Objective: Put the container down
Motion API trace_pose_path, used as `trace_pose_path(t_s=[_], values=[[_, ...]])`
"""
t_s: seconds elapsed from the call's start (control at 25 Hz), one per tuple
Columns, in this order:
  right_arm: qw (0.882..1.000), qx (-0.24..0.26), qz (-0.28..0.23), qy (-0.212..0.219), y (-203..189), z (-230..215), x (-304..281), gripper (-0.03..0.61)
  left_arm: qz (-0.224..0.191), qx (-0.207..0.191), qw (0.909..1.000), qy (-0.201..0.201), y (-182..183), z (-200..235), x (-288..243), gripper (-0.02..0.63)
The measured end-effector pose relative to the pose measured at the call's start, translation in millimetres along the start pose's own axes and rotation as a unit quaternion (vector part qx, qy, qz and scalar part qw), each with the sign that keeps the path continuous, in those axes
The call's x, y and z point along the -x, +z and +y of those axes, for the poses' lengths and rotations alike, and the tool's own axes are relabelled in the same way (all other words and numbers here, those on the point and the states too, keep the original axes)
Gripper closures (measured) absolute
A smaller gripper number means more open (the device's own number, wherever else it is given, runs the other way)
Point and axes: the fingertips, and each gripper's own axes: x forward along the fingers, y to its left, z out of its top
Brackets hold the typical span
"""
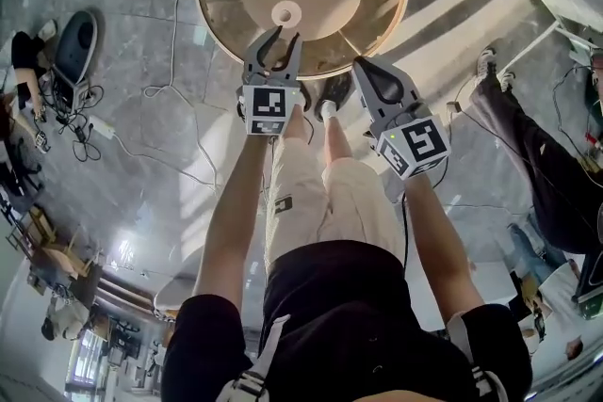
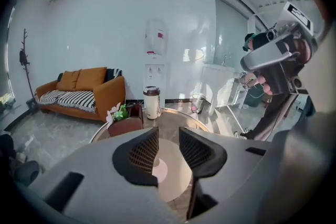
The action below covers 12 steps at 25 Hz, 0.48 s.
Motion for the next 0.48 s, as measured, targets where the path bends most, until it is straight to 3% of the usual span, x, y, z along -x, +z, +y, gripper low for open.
trace_pose_path(t_s=[0.48], values=[[0.999,0.036,-0.037,0.010,59.4,36.0,63.6,0.578,-0.065,0.019,0.9976,0.015,92.9,-35.9,89.5,0.539]])
